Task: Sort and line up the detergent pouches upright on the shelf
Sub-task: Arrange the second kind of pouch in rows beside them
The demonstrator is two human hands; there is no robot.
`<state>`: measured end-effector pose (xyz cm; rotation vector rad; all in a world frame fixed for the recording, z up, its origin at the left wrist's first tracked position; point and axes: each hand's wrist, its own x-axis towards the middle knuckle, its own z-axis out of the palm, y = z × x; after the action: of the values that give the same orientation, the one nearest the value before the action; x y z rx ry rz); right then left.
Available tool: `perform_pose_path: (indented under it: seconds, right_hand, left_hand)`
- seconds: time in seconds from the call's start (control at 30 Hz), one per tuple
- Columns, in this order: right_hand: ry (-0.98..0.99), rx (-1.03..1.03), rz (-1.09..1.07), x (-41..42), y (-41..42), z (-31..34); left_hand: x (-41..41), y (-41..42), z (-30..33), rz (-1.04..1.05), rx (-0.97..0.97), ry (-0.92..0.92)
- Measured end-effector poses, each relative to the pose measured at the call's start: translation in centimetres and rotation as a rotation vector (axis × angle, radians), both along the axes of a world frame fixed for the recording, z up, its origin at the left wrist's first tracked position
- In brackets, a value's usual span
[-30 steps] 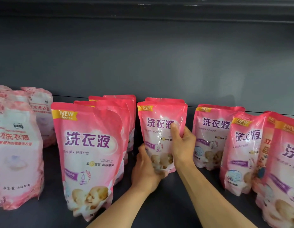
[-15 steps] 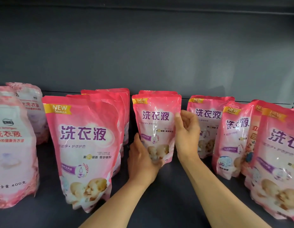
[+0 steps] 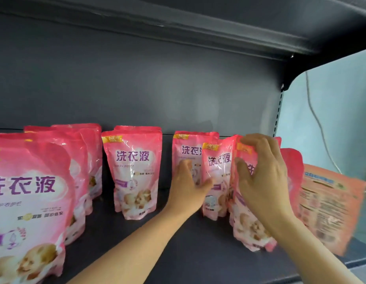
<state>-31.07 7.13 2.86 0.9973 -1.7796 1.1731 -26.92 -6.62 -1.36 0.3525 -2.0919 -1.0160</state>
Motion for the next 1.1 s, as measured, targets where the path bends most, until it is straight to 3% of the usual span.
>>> perform_pose_path:
  seconds: [0.17,0.3,0.43,0.53,0.83,1.1]
  right_hand:
    - [0.091,-0.044,-0.169,-0.8,3.2,-0.6]
    - [-0.019,-0.157,-0.210,-0.9,4.7,-1.8]
    - [-0.257,-0.178,-0.124,-0.8,5.2,-3.1]
    - [-0.415,-0.224,-0.089,-1.0,5.1,-3.7]
    - [-0.553,-0.317,-0.030,-1.1,4.1,-3.6]
    - [-0.658,-0.427,0.157,0.1,0.6,-3.3]
  left_hand:
    - [-5.1,0.4,3.0,-0.041,0.382,0.040]
    - [-5.6,0.8,2.9,0.017,0.494,0.126]
    - [-4.6,0.8,2.7,0.081,0.615,0.216]
    - [-2.8,0.8,2.9,0.095,0.615,0.295]
    - [5.3,-3.4,1.7,0.299,0.615,0.411]
    - [8.7,-6.5,2.2,0.311,0.527,0.455]
